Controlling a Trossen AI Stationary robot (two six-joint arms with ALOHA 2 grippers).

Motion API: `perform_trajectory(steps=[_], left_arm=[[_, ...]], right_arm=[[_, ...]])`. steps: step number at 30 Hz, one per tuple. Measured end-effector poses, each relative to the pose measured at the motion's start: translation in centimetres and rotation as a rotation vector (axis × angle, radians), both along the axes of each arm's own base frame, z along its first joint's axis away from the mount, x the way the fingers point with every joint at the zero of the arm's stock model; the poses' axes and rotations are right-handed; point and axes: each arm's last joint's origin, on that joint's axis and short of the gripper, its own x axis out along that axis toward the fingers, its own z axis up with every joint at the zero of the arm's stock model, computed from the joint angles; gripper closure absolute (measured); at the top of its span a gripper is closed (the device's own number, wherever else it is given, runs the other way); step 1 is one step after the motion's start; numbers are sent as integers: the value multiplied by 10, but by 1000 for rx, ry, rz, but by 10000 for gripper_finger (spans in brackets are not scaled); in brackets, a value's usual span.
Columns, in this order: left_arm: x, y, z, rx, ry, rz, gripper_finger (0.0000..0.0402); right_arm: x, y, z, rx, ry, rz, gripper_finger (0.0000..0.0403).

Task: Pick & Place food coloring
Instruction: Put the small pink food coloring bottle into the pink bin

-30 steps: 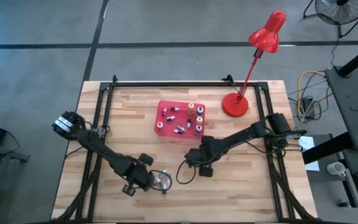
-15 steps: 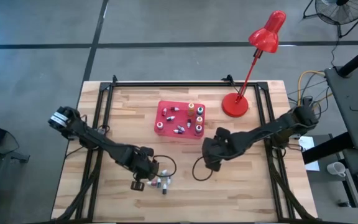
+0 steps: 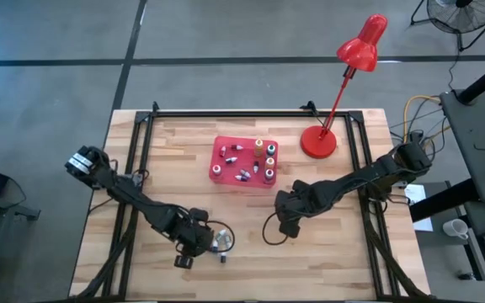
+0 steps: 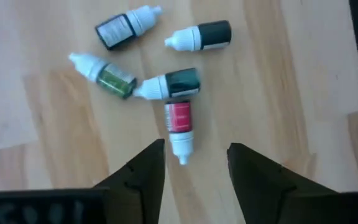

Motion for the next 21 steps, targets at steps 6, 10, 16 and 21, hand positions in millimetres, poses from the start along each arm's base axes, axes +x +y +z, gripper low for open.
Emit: perform_trajectory(steps=[6, 10, 16, 21], left_arm=[[-1, -2, -24, 22, 57, 99, 253], [0, 0, -31, 58, 53, 177, 253], [1, -3, -32, 37, 45, 172, 253], [-2, -10, -32, 8, 40, 142, 253]], right_arm=[[0, 0, 0, -4, -2, -5, 202], [1, 0, 2, -2, -9, -10, 202], [1, 0, 1, -2, -8, -11, 202], [0, 0, 0, -3, -6, -11, 202]])
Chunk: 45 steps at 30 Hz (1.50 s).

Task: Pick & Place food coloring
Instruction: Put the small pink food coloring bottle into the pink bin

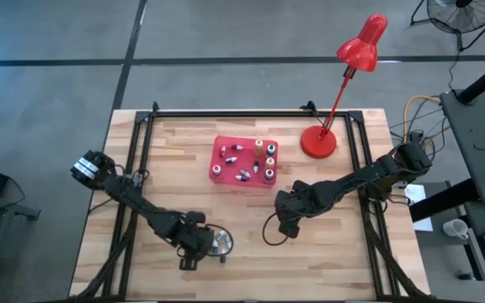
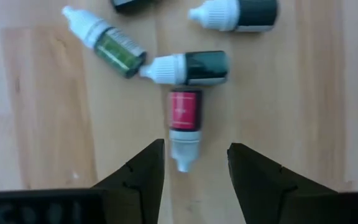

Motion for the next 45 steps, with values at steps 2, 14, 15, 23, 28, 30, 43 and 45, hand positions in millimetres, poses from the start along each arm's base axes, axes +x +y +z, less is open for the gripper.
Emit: perform_trajectory(steps=[2, 14, 15, 23, 28, 30, 43, 45], left_arm=[[-1, -3, 0, -6, -9, -9, 253], [-4, 2, -10, 33, -49, 50, 253], [-3, 2, -10, 25, -50, 64, 253], [-2, 0, -12, -10, -97, 76, 253], [-5, 2, -19, -4, -95, 68, 253], [-6, 3, -21, 8, -93, 57, 253], [-5, 3, -21, 59, -150, 12, 310], [-4, 2, -21, 50, -160, 12, 323]], right_arm=[[0, 0, 0, 0, 0, 0, 202], [0, 0, 0, -2, -1, -1, 202], [0, 0, 0, -2, -1, -1, 202], [0, -1, 0, -22, -8, -7, 202], [0, -1, 0, -26, -10, -9, 202], [0, -1, 0, -26, -10, -8, 202], [0, -1, 0, -38, -12, -8, 202], [0, -1, 0, -49, -15, -11, 202]])
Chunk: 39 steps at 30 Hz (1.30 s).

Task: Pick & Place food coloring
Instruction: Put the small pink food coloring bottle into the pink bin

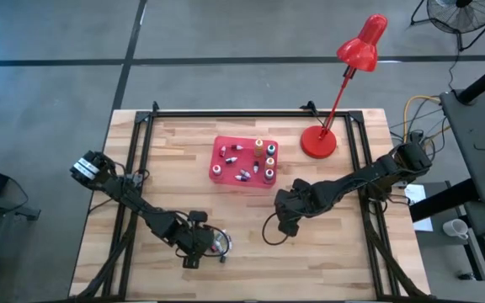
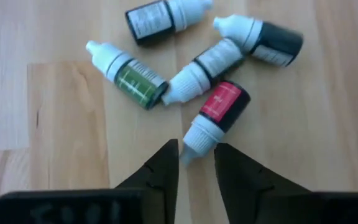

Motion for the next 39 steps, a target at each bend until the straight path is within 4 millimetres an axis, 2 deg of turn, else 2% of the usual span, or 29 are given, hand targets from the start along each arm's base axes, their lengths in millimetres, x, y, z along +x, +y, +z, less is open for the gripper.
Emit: perform_trajectory(steps=[15, 25, 31, 39], left_arm=[[2, -4, 2, -24, -31, -43, 334], [2, -10, 4, 4, -84, -149, 335], [-6, -5, -7, 4, -52, -122, 335], [-3, -7, -5, -10, -93, -104, 335]], right_arm=[[0, -1, 0, -1, 2, -2, 202], [0, -1, 0, -1, 2, -2, 202], [0, -1, 0, -1, 2, -2, 202], [0, -1, 0, -1, 1, -2, 202]])
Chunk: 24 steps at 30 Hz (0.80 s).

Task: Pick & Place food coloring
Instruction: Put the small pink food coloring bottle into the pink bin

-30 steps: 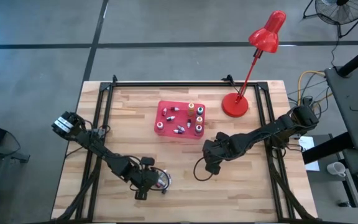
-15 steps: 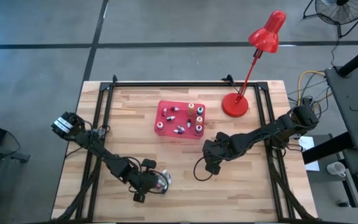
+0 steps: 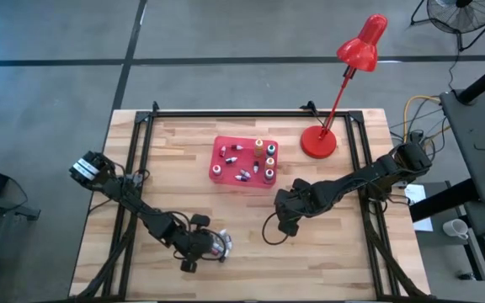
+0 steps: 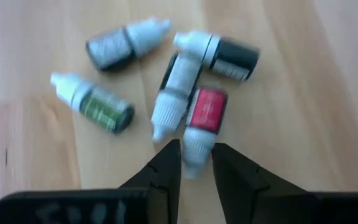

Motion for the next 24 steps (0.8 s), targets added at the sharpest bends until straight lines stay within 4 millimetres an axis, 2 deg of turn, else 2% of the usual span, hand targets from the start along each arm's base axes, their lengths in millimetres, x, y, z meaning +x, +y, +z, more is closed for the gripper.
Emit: perform_trajectory(steps=[11, 18, 24], left_arm=[[2, -3, 2, 6, -49, -50, 335], [7, -10, -14, 17, -29, -58, 334], [10, -13, -14, 45, -21, -60, 334]], right_arm=[[0, 0, 0, 0, 0, 0, 202], [0, 0, 0, 0, 0, 0, 202], [0, 0, 0, 0, 2, 0, 202]])
